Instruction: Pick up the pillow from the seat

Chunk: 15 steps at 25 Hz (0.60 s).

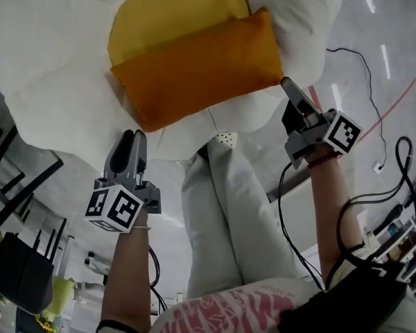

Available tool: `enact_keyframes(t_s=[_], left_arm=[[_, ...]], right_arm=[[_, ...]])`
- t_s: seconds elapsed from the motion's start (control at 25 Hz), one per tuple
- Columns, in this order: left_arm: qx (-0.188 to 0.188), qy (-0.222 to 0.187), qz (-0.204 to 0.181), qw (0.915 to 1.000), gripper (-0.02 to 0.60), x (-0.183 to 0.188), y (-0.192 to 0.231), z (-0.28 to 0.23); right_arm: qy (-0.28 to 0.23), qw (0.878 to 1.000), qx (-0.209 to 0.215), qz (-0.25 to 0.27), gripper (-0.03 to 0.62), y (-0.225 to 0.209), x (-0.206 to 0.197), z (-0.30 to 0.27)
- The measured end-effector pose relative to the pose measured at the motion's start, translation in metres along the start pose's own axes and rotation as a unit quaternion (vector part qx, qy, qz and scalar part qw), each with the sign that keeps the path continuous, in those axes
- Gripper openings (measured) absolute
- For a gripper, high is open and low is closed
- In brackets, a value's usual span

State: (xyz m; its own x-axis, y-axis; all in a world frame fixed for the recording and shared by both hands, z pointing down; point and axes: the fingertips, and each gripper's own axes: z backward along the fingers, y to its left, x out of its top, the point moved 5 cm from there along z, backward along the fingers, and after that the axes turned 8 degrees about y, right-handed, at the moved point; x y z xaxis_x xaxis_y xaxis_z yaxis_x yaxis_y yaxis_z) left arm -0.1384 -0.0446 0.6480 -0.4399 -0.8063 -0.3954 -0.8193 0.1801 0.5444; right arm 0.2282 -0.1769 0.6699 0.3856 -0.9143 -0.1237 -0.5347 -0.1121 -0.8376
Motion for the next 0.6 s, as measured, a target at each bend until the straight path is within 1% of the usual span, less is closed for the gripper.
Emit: enact_keyframes(t_s=[0.04,0.16,0.2,0.24,0.28,0.36,0.4,0.48,0.56,0.6], left_arm=[[-0.006,0.003,0.005,1.0000,0.170,-0.002,0.003,-0.007],[-0.012,0.001,0.006,0.9999,0.330,-0.002,0.008,-0.021],[-0.016,-0.003,0.010,0.9998,0.360,0.000,0.009,-0.024],[-0.029,-0.010,0.022,0.9993,0.382,0.001,0.010,-0.028],[-0.053,-0.015,0.039,0.9977,0.397,0.004,0.008,-0.033],[-0.112,-0.017,0.071,0.9910,0.402,0.010,0.005,-0.046],[-0.130,-0.014,0.079,0.9883,0.410,0.013,0.005,-0.054],[-0.134,-0.007,0.081,0.9877,0.428,0.017,0.012,-0.066],[-0.128,-0.004,0.092,0.9875,0.404,0.019,0.016,-0.070],[-0.125,-0.002,0.096,0.9875,0.387,0.019,0.016,-0.071]], right_arm=[[-0.002,1.000,-0.010,-0.003,0.160,-0.007,0.001,-0.001],[-0.009,0.999,-0.032,-0.018,0.268,-0.024,0.001,0.000],[-0.011,0.999,-0.035,-0.029,0.302,-0.028,0.001,0.000],[-0.014,0.998,-0.033,-0.044,0.301,-0.032,0.001,0.000],[-0.018,0.998,-0.027,-0.063,0.299,-0.036,0.001,-0.002],[-0.029,0.995,-0.012,-0.098,0.310,-0.041,0.002,-0.009],[-0.034,0.993,-0.007,-0.109,0.310,-0.043,0.002,-0.015],[-0.039,0.993,-0.003,-0.116,0.305,-0.045,0.001,-0.027],[-0.041,0.993,-0.008,-0.111,0.278,-0.043,0.001,-0.032],[-0.041,0.994,-0.015,-0.104,0.278,-0.041,0.001,-0.032]])
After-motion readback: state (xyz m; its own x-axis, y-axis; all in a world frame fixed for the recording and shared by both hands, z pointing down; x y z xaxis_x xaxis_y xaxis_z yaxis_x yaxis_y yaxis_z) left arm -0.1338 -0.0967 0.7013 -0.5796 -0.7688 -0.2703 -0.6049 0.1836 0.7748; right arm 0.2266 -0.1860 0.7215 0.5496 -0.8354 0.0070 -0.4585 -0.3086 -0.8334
